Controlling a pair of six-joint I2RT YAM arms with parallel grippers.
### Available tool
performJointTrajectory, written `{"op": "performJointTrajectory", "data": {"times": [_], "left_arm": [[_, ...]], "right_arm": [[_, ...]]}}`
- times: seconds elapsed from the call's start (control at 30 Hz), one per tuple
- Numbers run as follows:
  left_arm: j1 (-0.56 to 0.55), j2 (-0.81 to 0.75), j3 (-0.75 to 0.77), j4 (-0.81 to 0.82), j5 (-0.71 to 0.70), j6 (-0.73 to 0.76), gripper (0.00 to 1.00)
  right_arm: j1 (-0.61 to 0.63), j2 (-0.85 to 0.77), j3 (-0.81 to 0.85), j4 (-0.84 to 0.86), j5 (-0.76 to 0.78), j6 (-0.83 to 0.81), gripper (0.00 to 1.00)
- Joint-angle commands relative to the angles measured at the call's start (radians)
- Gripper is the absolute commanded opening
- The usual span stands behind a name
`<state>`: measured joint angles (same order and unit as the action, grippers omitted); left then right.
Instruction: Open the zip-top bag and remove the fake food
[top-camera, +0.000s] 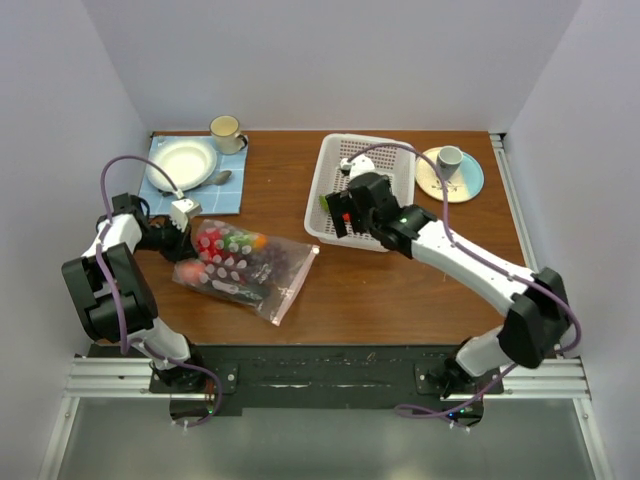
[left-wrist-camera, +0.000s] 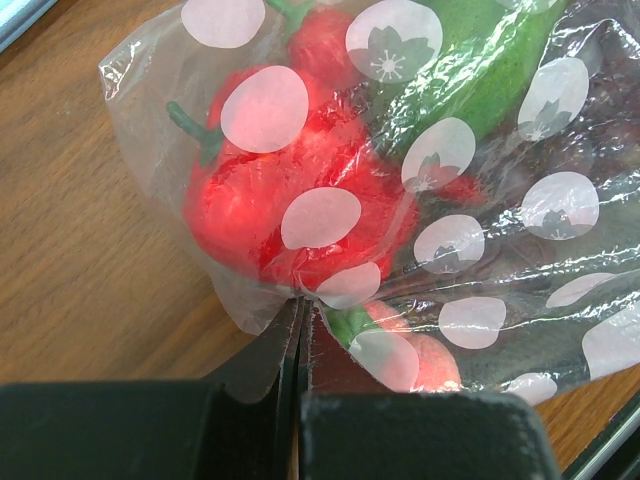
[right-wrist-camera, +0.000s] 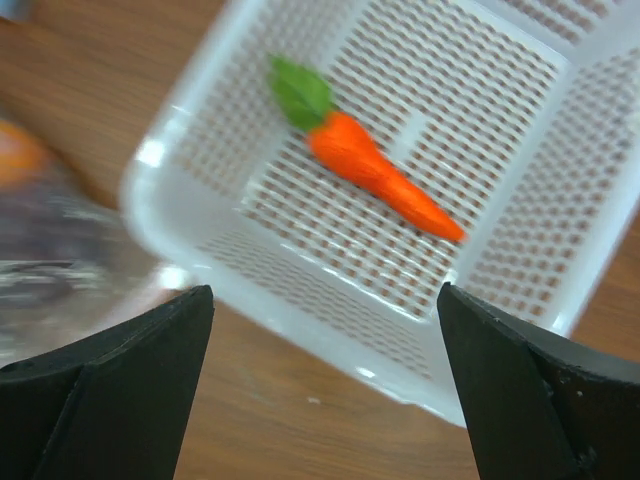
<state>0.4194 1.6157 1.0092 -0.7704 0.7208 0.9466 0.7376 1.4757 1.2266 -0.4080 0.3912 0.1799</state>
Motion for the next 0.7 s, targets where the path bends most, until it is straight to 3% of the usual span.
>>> {"op": "performJointTrajectory", "data": {"times": [0.0,0.1,0.13,0.17,0.23,0.27,0.37,0.47,0.67], "left_arm": [[0.01,-0.005,-0.014,-0.001,-0.004,0.031,0.0],[0.012,0.001,-0.003,-0.004,-0.003,0.024,0.0],[0.012,0.003,0.002,-0.01,0.0,0.023,0.0],[0.012,0.001,0.006,-0.013,0.005,0.021,0.0],[0.012,-0.002,0.005,-0.013,0.006,0.021,0.0],[0.012,-0.002,0.005,-0.01,0.008,0.02,0.0],[0.01,0.004,0.011,-0.013,0.008,0.015,0.0],[0.012,0.006,0.012,-0.017,0.008,0.012,0.0],[0.013,-0.005,0.008,-0.02,-0.006,0.023,0.0]], "right_arm": [[0.006,-0.225,-0.045,0.122,-0.425,0.157,0.99],[0.006,-0.334,-0.282,0.394,-0.525,0.107,0.99],[0.012,-0.327,-0.295,0.382,-0.497,0.086,0.87],[0.041,-0.274,-0.28,0.318,-0.471,0.055,0.56],[0.145,-0.218,-0.242,0.209,-0.325,0.0,0.28],[0.269,-0.209,-0.26,0.225,-0.158,-0.047,0.22],[0.371,-0.203,-0.36,0.329,-0.09,-0.031,0.21],[0.378,-0.181,-0.468,0.458,-0.069,0.021,0.16],[0.378,-0.074,-0.478,0.581,-0.081,0.036,0.23]]}}
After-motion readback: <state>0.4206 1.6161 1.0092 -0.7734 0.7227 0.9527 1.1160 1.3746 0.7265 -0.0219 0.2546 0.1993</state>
